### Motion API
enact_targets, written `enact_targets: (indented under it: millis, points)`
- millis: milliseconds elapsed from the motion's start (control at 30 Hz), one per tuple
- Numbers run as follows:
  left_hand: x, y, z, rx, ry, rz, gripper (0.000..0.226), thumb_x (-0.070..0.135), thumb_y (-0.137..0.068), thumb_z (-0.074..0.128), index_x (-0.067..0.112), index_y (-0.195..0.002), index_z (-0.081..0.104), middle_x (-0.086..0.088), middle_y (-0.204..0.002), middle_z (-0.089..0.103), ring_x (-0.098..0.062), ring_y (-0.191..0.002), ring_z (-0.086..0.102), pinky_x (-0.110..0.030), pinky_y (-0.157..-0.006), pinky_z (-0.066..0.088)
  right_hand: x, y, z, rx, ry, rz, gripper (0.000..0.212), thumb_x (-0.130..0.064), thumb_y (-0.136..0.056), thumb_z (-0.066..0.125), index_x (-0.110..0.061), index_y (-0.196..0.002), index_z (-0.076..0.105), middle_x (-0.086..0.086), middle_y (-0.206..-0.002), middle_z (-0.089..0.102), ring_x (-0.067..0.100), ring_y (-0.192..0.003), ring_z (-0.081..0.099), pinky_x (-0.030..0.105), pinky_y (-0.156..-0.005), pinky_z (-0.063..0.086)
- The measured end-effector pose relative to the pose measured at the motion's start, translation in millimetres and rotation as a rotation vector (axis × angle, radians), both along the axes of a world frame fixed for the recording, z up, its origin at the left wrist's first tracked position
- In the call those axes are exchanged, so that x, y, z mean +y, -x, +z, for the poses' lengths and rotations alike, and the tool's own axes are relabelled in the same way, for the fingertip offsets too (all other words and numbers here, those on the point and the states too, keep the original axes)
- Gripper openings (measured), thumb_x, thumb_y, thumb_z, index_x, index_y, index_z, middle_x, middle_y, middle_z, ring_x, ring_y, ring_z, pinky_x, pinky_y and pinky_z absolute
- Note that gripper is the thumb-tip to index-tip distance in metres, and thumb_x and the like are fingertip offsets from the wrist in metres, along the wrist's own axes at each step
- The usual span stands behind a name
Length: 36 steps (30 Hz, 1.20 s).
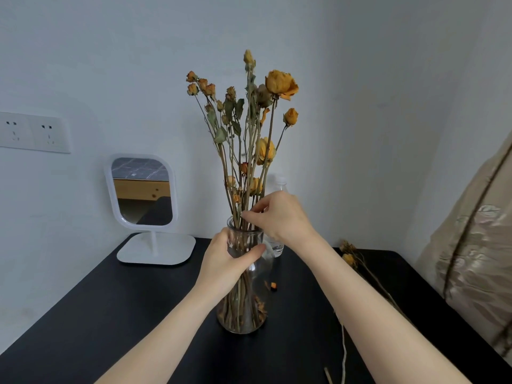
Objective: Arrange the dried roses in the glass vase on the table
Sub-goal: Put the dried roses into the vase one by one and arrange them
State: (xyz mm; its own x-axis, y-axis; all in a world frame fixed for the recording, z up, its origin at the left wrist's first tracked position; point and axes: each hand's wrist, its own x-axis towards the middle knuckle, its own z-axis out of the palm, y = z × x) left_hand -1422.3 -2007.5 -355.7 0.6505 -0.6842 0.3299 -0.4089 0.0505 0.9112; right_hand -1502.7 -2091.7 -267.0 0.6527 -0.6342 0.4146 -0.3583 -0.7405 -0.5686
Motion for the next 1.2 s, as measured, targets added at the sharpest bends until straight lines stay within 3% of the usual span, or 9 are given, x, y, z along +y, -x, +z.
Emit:
enact_targets:
  millis: [133, 333, 667, 833, 967, 1100, 1200]
  points:
    - [1.1, 1.6, 0.9, -0.006, 0.003, -0.005, 0.039, 0.053, -0.065, 0.072, 0.036, -0.095, 0.055, 0.010, -0.099, 0.064, -0.005, -0.092, 0.060, -0.021, -0.074, 0.047, 2.5, -1.5, 5.4, -0.108, 0.026, -0.001, 0.022, -0.033, -0.087, 0.062, -0.014, -0.091, 0.072, -0.013, -0.059, 0.051, 0.005, -0.053, 0.049, 0.022, -0.053, 0.043]
    - [1.4, 2.0, 2.1, -0.016, 0.002, 0.001, 0.033, 0.048, -0.068, 0.074, 0.036, -0.092, 0.053, 0.008, -0.099, 0.063, -0.006, -0.093, 0.059, -0.022, -0.076, 0.048, 5.4, -1.3, 1.1, -0.052, 0.076, -0.013, 0.019, -0.027, -0.087, 0.061, -0.013, -0.093, 0.073, -0.003, -0.073, 0.061, 0.012, -0.063, 0.058, 0.034, -0.066, 0.057]
    - [1.4, 0.6, 1.8, -0.011, 0.002, -0.017, 0.035, 0.050, -0.067, 0.073, 0.036, -0.093, 0.055, 0.009, -0.097, 0.065, -0.005, -0.090, 0.061, -0.020, -0.071, 0.046, 4.9, 8.8, -6.3, -0.175, 0.026, -0.021, 0.018, -0.035, -0.084, 0.066, -0.018, -0.081, 0.071, -0.014, -0.062, 0.051, 0.003, -0.054, 0.047, 0.017, -0.052, 0.037]
    - [4.6, -1.2, 1.9, 0.006, -0.001, -0.083, 0.034, 0.052, -0.067, 0.072, 0.044, -0.094, 0.053, 0.014, -0.104, 0.063, 0.000, -0.095, 0.058, -0.019, -0.077, 0.044, -1.5, 31.9, -12.1, -0.254, -0.088, 0.004, 0.021, -0.036, -0.085, 0.065, -0.018, -0.075, 0.066, -0.006, -0.055, 0.053, 0.005, -0.048, 0.046, 0.018, -0.051, 0.038]
    - [5.9, -6.3, 3.3, 0.038, -0.059, -0.134, 0.046, 0.054, -0.066, 0.072, 0.042, -0.106, 0.051, 0.016, -0.111, 0.061, -0.004, -0.105, 0.055, -0.026, -0.089, 0.044, -5.8, 46.6, -19.3, -0.250, -0.139, -0.020, 0.023, -0.036, -0.087, 0.062, -0.017, -0.076, 0.067, -0.007, -0.049, 0.050, 0.002, -0.039, 0.045, 0.009, -0.045, 0.033]
    - [8.4, -11.4, 10.1, 0.090, -0.122, -0.217, 0.044, 0.053, -0.062, 0.073, 0.044, -0.098, 0.050, 0.023, -0.104, 0.059, 0.001, -0.099, 0.054, -0.017, -0.078, 0.042, -8.0, 53.8, -22.5, -0.254, -0.185, -0.022, 0.022, -0.034, -0.088, 0.062, -0.015, -0.077, 0.067, -0.007, -0.043, 0.048, -0.001, -0.034, 0.044, 0.007, -0.042, 0.035]
    - [7.1, -15.4, 12.0, 0.108, -0.142, -0.256, 0.040, 0.044, -0.067, 0.074, 0.043, -0.099, 0.051, 0.023, -0.104, 0.059, 0.002, -0.099, 0.053, -0.017, -0.077, 0.041, -7.2, 55.0, -23.3, -0.259, -0.205, -0.006, 0.022, -0.031, -0.089, 0.061, -0.013, -0.078, 0.067, -0.006, -0.043, 0.048, -0.001, -0.033, 0.044, 0.006, -0.041, 0.034]
